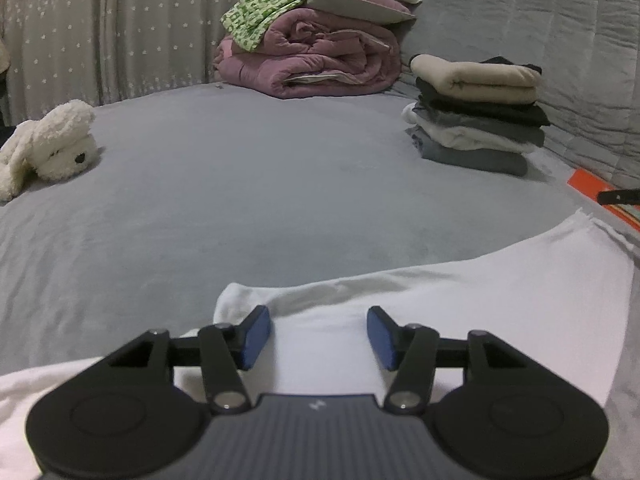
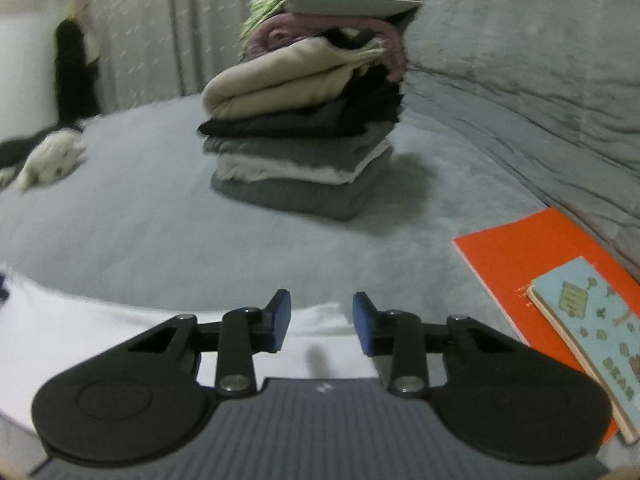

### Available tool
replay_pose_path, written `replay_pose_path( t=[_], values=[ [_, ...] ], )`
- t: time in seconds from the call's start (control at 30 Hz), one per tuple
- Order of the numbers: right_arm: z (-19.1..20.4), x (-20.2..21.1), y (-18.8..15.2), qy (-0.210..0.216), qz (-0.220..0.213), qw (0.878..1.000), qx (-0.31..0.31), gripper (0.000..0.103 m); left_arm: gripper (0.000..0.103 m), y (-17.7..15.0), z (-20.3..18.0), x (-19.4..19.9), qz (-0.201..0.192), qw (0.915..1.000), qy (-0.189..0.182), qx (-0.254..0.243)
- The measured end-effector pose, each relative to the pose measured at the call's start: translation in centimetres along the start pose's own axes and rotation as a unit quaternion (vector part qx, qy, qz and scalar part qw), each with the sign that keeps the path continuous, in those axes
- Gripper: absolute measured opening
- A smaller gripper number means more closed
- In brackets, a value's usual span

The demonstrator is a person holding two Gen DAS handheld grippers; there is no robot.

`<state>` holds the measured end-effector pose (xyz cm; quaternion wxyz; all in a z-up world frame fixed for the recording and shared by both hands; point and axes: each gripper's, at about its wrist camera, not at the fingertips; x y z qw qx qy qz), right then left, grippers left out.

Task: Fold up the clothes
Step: 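Move both open grippers over the white garment toward the clothes stack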

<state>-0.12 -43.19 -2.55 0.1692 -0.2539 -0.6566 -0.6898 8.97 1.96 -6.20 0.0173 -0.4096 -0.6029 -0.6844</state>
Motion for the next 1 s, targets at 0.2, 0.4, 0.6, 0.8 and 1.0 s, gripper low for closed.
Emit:
replay_pose_path(
  t=[0.2,0.4,0.6,0.8,1.0],
  values=[
    [2.0,-1.5,-1.0,0.006,0.023,0.996,0.084,0.031,0.062,-0.6,-0.6,-0.3,-0.007,0.9998,0.011,-0.018],
    [2.2,-2.4,-0.7,-0.008,0.017,0.995,0.103,0.029,0.062,-0.7,-0.3,-0.2,-0.008,0.9999,0.007,-0.011],
    [2.4,-3.4,-1.1,-0.023,0.034,0.991,0.124,0.020,0.063,-0.7,-0.2,-0.3,-0.007,0.9999,0.004,-0.008],
    [3.1,-4.0,-1.3,-0.068,0.028,0.989,0.128,0.006,0.066,-0.6,0.1,-0.4,-0.007,1.0000,-0.002,0.000],
    [4.4,-3.4,-0.7,-0.082,0.021,0.988,0.132,0.015,0.067,-0.5,0.0,0.4,-0.015,0.9999,0.000,-0.001]
  ],
)
Point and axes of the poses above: each gripper's, at about its wrist camera, not at the fingertips, and x roughly against the way its jaws point, z to its left, y to its top, and after that the axes turned 2 degrees about -y, right-handed
